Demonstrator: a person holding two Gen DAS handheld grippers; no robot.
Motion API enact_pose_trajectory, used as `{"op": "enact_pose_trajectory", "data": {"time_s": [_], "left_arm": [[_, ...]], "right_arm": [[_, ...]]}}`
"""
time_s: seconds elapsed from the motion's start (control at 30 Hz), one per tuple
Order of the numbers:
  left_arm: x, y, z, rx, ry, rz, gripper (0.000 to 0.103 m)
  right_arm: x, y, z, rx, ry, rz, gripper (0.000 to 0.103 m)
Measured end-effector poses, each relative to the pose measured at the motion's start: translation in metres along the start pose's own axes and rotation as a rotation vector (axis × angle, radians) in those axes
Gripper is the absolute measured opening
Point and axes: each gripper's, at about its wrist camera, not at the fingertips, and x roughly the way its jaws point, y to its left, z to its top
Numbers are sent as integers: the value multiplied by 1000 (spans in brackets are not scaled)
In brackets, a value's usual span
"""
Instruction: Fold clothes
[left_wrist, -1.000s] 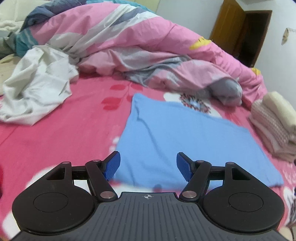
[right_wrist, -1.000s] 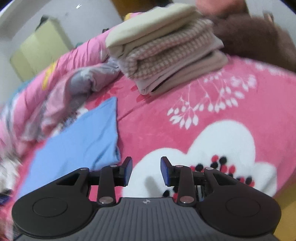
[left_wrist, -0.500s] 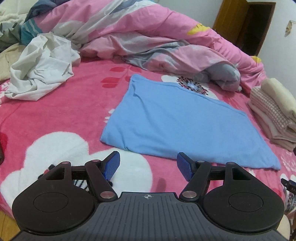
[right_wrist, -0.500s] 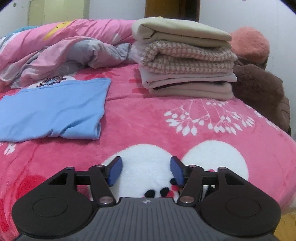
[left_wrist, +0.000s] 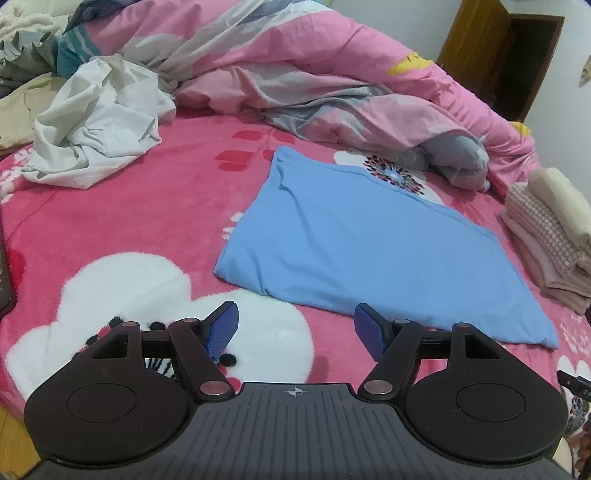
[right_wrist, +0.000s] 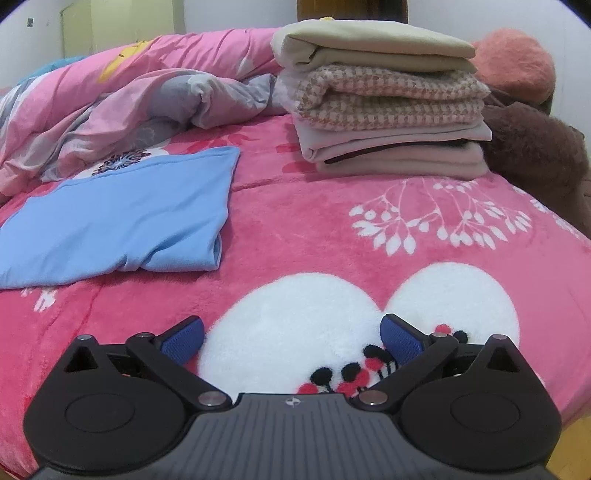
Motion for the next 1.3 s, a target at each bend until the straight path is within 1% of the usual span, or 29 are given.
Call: {"op": "enact_pose_trajectory", "data": {"time_s": [0.27, 0.5, 0.7, 0.83, 0.93, 1.03, 1.07, 1.1, 1.2, 1.27, 1.3], "left_arm": [[3, 1, -2, -1, 11, -1, 70], [3, 7, -4, -11, 9, 3, 70], [3, 15, -4, -18, -2, 8, 70], [7, 24, -1, -26, -16, 1, 70], [10, 34, 1, -52, -40, 0, 69], [15, 44, 5, -68, -58, -25, 64], [18, 47, 7, -68, -57, -31, 62], [21, 49, 8, -68, -55, -37, 56], [28, 55, 17, -41, -45, -56, 50], [29, 55, 25, 20, -45, -76, 49], [29, 54, 31, 65, -41, -92, 49]], "right_arm": [[-1, 5, -1, -15, -9, -29, 103], [-2, 5, -3, -27, -29, -35, 103], [-5, 3, 3, -12, -10, -23, 103], [-18, 6, 12, 18, -36, 18, 103], [-31, 12, 22, 44, -80, 72, 103], [-38, 17, 34, 99, -105, 180, 103], [-37, 19, 38, 123, -107, 218, 103], [-37, 21, 41, 147, -108, 253, 103], [-30, 23, 49, 210, -95, 320, 101], [-24, 21, 53, 242, -80, 344, 96], [-20, 20, 54, 251, -73, 348, 92]]}}
